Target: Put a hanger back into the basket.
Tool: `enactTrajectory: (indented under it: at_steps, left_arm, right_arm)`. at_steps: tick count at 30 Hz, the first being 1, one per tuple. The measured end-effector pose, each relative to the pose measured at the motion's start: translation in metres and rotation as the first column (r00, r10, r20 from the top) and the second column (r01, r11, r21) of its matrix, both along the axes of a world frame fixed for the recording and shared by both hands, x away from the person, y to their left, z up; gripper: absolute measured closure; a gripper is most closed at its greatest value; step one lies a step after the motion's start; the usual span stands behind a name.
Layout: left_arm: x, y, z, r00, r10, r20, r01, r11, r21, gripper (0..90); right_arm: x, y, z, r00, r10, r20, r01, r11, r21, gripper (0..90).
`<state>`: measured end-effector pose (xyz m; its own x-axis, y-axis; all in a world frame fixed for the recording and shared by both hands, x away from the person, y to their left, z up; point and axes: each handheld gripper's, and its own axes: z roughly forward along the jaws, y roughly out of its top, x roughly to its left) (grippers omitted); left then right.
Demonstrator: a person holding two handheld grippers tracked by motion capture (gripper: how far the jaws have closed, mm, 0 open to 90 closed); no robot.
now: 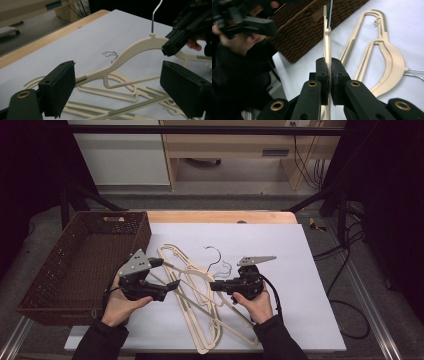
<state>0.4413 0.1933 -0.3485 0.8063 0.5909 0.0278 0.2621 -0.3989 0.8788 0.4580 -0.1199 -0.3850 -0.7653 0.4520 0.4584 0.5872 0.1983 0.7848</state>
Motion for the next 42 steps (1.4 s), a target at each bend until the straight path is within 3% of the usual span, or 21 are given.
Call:
enactTrajectory:
  at_steps: [1, 6, 11, 12, 14, 17, 18, 20, 21, 22, 23, 27, 29, 32, 37, 41, 42]
  left_arm:
    - [0.000, -0.007, -0.003, 0.9997, -0.023, -0.005, 0.023, 0.9994, 0.026, 14.5]
    - [-0.002, -0.022, -0.009, 0.9964, -0.081, -0.025, 0.082, 0.9948, 0.060, 20.0]
    - [-0.005, -0.042, -0.017, 0.9883, -0.146, -0.044, 0.151, 0.9815, 0.118, 32.6]
    - [-0.005, -0.042, -0.017, 0.9883, -0.146, -0.044, 0.151, 0.9815, 0.118, 35.0]
    - [-0.005, -0.045, -0.020, 0.9844, -0.169, -0.049, 0.174, 0.9741, 0.144, 37.6]
    - [-0.006, -0.048, -0.023, 0.9816, -0.183, -0.055, 0.190, 0.9684, 0.162, 47.6]
    - [-0.007, -0.048, -0.025, 0.9812, -0.183, -0.060, 0.191, 0.9698, 0.152, 54.2]
    - [-0.007, -0.049, -0.026, 0.9775, -0.198, -0.073, 0.207, 0.9645, 0.163, 56.8]
    - [-0.008, -0.050, -0.027, 0.9746, -0.207, -0.087, 0.219, 0.9605, 0.172, 64.3]
    - [-0.008, -0.050, -0.027, 0.9746, -0.207, -0.087, 0.219, 0.9605, 0.172, 65.8]
    - [-0.009, -0.051, -0.027, 0.9747, -0.207, -0.084, 0.220, 0.9550, 0.199, 66.5]
    - [-0.012, -0.051, -0.027, 0.9762, -0.201, -0.081, 0.214, 0.9558, 0.202, 68.4]
    - [-0.015, -0.051, -0.026, 0.9782, -0.193, -0.076, 0.205, 0.9557, 0.211, 69.3]
    - [-0.019, -0.052, -0.023, 0.9763, -0.199, -0.086, 0.213, 0.9538, 0.212, 74.6]
    - [-0.025, -0.054, -0.020, 0.9719, -0.208, -0.110, 0.225, 0.9576, 0.180, 79.1]
    - [-0.026, -0.057, -0.022, 0.9686, -0.213, -0.128, 0.232, 0.9592, 0.161, 82.4]
    - [-0.026, -0.057, -0.022, 0.9657, -0.223, -0.133, 0.243, 0.9563, 0.162, 83.0]
  right_arm:
    - [-0.003, -0.004, 0.003, 0.9991, 0.040, 0.015, -0.040, 0.9992, -0.007, 86.5]
    - [-0.010, -0.010, 0.007, 0.9960, 0.084, 0.032, -0.083, 0.9963, -0.023, 86.5]
    - [-0.019, -0.013, 0.005, 0.9881, 0.148, 0.041, -0.146, 0.9875, -0.060, 86.5]
    - [-0.019, -0.013, 0.005, 0.9881, 0.148, 0.041, -0.146, 0.9875, -0.060, 86.5]
    - [-0.021, -0.014, 0.004, 0.9851, 0.164, 0.052, -0.161, 0.9853, -0.058, 86.5]
    - [-0.023, -0.014, 0.002, 0.9815, 0.185, 0.048, -0.182, 0.9816, -0.057, 86.5]
    - [-0.023, -0.013, 0.001, 0.9789, 0.199, 0.048, -0.195, 0.9784, -0.068, 86.5]
    - [-0.024, -0.012, 0.001, 0.9791, 0.198, 0.046, -0.194, 0.9783, -0.073, 86.5]
    - [-0.023, -0.011, 0.000, 0.9763, 0.211, 0.047, -0.207, 0.9755, -0.074, 86.5]
    - [-0.023, -0.011, 0.000, 0.9763, 0.211, 0.047, -0.207, 0.9755, -0.074, 86.5]
    - [-0.023, -0.009, -0.001, 0.9755, 0.215, 0.045, -0.212, 0.9746, -0.074, 86.5]
    - [-0.022, -0.008, -0.001, 0.9741, 0.223, 0.037, -0.220, 0.9726, -0.075, 86.3]
    - [-0.022, -0.008, -0.001, 0.9743, 0.222, 0.042, -0.218, 0.9729, -0.077, 85.7]
    - [-0.025, -0.009, 0.005, 0.9806, 0.173, 0.092, -0.163, 0.9807, -0.108, 81.1]
    - [-0.028, -0.012, 0.010, 0.9813, 0.113, 0.156, -0.097, 0.9894, -0.108, 73.2]
    - [-0.027, -0.012, 0.009, 0.9769, 0.069, 0.202, -0.047, 0.9922, -0.116, 62.9]
    - [-0.027, -0.011, 0.008, 0.9740, 0.064, 0.217, -0.038, 0.9916, -0.124, 60.7]
